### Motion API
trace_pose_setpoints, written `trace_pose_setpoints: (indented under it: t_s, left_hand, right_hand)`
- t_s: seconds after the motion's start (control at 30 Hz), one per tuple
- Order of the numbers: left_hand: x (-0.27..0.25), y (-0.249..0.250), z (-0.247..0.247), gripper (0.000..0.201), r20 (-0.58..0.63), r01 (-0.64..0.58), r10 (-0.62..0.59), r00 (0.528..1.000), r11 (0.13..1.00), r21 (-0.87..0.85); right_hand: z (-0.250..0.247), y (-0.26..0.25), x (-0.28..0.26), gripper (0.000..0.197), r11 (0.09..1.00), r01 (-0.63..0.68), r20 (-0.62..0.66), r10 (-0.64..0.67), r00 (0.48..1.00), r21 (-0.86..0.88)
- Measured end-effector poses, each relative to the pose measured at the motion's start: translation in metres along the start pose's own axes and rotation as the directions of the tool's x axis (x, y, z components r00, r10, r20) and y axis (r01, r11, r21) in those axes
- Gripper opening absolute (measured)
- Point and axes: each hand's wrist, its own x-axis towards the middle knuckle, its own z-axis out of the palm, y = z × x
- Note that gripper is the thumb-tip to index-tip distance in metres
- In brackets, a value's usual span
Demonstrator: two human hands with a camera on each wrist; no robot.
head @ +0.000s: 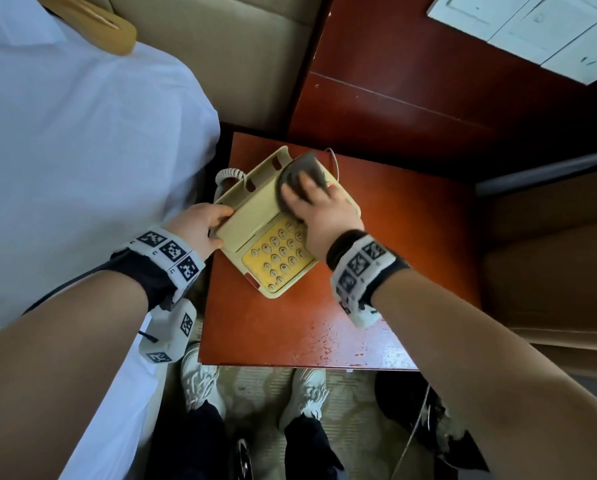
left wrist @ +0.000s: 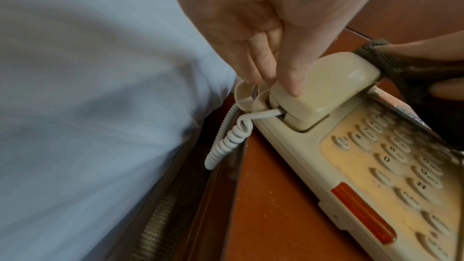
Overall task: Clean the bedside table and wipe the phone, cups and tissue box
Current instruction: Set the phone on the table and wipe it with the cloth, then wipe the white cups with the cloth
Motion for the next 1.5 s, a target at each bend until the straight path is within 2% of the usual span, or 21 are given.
trace_pose_setpoints:
  t_s: [0.03, 0.1, 0.13, 0.17, 0.2, 0.27, 0.37, 0.47, 0.53, 0.6, 0.67, 0.73, 0.8, 0.97, 1.07, 1.17, 1.37, 1.5]
  left_hand:
    - [0.0, 0.001, 0.001, 0.061, -0.005, 0.001, -0.001, 1.0, 1.0, -0.001]
    - [-0.002, 0.001, 0.004, 0.059, -0.024, -0.005, 0.004, 1.0, 1.0, -0.017]
    - [-0.003, 0.0, 0.005, 0.059, -0.034, -0.01, 0.009, 0.999, 1.0, -0.016]
    - [-0.004, -0.001, 0.006, 0.059, -0.041, -0.02, 0.019, 0.999, 1.0, -0.006]
    - [-0.005, -0.001, 0.008, 0.058, -0.045, -0.027, 0.027, 0.999, 0.999, 0.017]
    - [-0.006, 0.001, 0.008, 0.058, -0.045, -0.033, 0.037, 0.998, 0.994, 0.101]
    - [-0.006, 0.008, 0.01, 0.063, -0.026, 0.002, 0.004, 1.0, 0.978, 0.209]
    - [-0.006, 0.021, 0.011, 0.069, -0.051, -0.014, 0.028, 0.998, 0.966, 0.258]
    - [-0.007, 0.032, 0.012, 0.07, -0.075, -0.043, 0.066, 0.995, 0.961, 0.273]
    - [-0.008, 0.044, 0.014, 0.069, -0.091, -0.073, 0.104, 0.99, 0.952, 0.296]
    - [-0.011, 0.055, 0.018, 0.069, -0.086, -0.091, 0.125, 0.988, 0.943, 0.321]
    - [-0.014, 0.067, 0.022, 0.069, -0.065, -0.116, 0.148, 0.987, 0.93, 0.35]
    - [-0.017, 0.08, 0.027, 0.068, -0.04, -0.16, 0.189, 0.981, 0.913, 0.376]
    - [-0.034, 0.144, 0.029, 0.064, 0.004, -0.354, 0.376, 0.927, 0.867, 0.35]
    - [-0.06, 0.197, 0.024, 0.064, 0.018, -0.465, 0.489, 0.872, 0.817, 0.342]
    - [-0.094, 0.245, 0.019, 0.065, 0.046, -0.557, 0.579, 0.814, 0.756, 0.343]
    - [-0.166, 0.348, 0.03, 0.066, 0.118, -0.719, 0.727, 0.676, 0.617, 0.321]
    - [-0.214, 0.417, 0.054, 0.066, 0.148, -0.803, 0.807, 0.572, 0.513, 0.303]
  right_hand:
    - [0.007, -0.006, -0.01, 0.087, 0.986, 0.129, 0.019, -0.128, 0.992, -0.106]
    - [0.022, -0.016, -0.029, 0.083, 0.861, 0.417, 0.163, -0.385, 0.909, -0.29]
    - [0.029, -0.018, -0.036, 0.079, 0.797, 0.503, 0.236, -0.447, 0.863, -0.333]
    - [0.035, -0.017, -0.041, 0.075, 0.779, 0.529, 0.253, -0.467, 0.847, -0.336]
    - [0.039, -0.014, -0.045, 0.073, 0.817, 0.493, 0.212, -0.447, 0.869, -0.297]
    - [0.042, 0.0, -0.051, 0.074, 0.932, 0.336, 0.061, -0.331, 0.942, -0.138]
    - [0.038, 0.034, -0.058, 0.073, 0.996, 0.084, -0.117, -0.081, 0.99, 0.025]
    - [0.04, 0.081, -0.06, 0.074, 0.975, -0.203, -0.232, 0.218, 0.948, 0.09]
    - [0.053, 0.106, -0.067, 0.073, 0.929, -0.348, -0.177, 0.366, 0.913, 0.128]
    - [0.078, 0.117, -0.077, 0.072, 0.916, -0.382, -0.038, 0.389, 0.921, 0.122]
    - [0.102, 0.117, -0.088, 0.066, 0.948, -0.299, 0.104, 0.288, 0.952, 0.112]
    - [0.116, 0.116, -0.097, 0.064, 0.964, -0.236, 0.189, 0.21, 0.959, 0.125]
    - [0.114, 0.118, -0.103, 0.062, 0.95, -0.251, 0.173, 0.22, 0.96, 0.187]
    - [0.065, 0.138, -0.149, 0.059, 0.906, -0.305, -0.055, 0.335, 0.941, 0.293]
    - [0.03, 0.156, -0.204, 0.06, 0.861, -0.341, -0.209, 0.439, 0.874, 0.378]
    - [0.003, 0.17, -0.262, 0.062, 0.807, -0.362, -0.348, 0.543, 0.764, 0.467]
    - [-0.037, 0.205, -0.375, 0.072, 0.782, -0.396, -0.503, 0.617, 0.605, 0.482]
    - [-0.049, 0.24, -0.45, 0.076, 0.723, -0.432, -0.534, 0.69, 0.488, 0.54]
